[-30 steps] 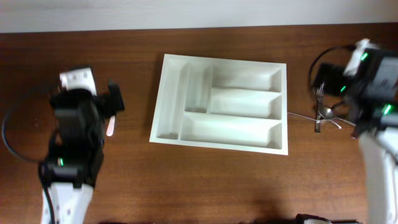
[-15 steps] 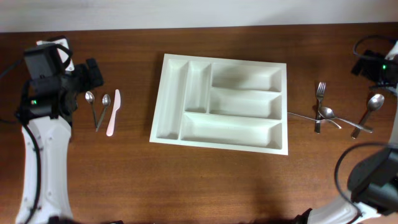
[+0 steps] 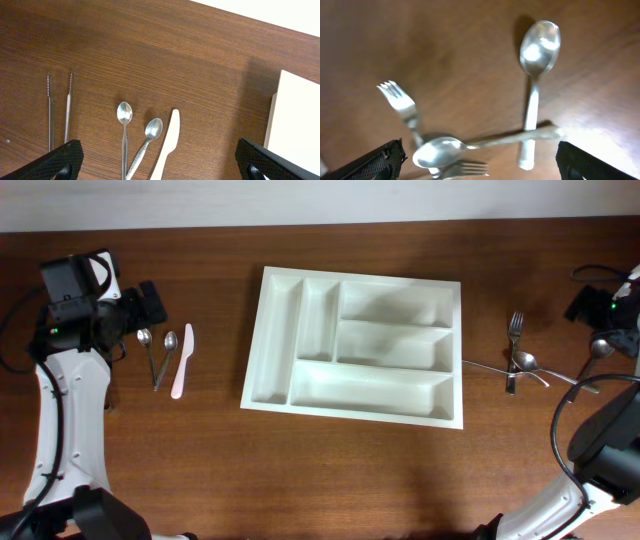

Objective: Pack container

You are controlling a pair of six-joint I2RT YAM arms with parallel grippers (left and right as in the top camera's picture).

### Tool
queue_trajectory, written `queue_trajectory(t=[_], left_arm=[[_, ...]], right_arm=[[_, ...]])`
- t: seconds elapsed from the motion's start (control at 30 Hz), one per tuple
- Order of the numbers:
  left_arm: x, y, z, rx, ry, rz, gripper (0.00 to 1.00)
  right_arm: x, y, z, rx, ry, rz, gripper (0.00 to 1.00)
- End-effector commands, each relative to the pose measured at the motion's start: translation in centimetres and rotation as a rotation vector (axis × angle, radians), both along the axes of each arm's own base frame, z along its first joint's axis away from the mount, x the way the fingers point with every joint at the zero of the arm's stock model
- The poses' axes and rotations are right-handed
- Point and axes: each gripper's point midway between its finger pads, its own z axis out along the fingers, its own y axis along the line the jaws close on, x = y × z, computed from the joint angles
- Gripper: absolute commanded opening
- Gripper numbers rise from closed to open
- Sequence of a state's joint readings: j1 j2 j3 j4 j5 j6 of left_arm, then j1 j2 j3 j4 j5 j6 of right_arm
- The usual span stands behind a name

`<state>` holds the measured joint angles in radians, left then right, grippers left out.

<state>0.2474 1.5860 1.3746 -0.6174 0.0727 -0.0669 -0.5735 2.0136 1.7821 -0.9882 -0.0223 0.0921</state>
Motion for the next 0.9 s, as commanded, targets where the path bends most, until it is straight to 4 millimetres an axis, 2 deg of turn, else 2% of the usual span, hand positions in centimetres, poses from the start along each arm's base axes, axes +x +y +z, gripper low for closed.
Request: queue_trajectory(t=[0.0,0.3,0.43,0.6,0.73,0.87], left_arm=[[0.4,0.0,0.4,0.001,-0.012,-0.019,0.99],[0.4,0.0,0.4,0.001,-0.012,-0.019,0.99],[0.4,0.0,0.4,0.001,-0.012,-0.019,0.99],[0.4,0.0,0.4,0.001,-0.012,-0.019,0.99],[0.4,0.0,0.4,0.001,-0.012,-0.019,0.99],[0.4,0.0,0.4,0.001,-0.012,-0.019,0.99]], right_arm=[[-1.5,-2.0,-0.7,-0.096,0.084,-0.040,0.99],[-3.3,-4.5,-5.9,-0.051,0.177,-0.097,0.99],[-3.4,-4.3,-8.1,0.061,0.152,-0.104,0.99],[-4.1,-5.0,-10.0,0.108,0.159,-0.127,1.00],[-4.2,-4.8,-11.4,0.136,0.172,-0.128,0.87],[-4.2,-4.8,-13.0,0.149,0.188,-0.128,0.83]])
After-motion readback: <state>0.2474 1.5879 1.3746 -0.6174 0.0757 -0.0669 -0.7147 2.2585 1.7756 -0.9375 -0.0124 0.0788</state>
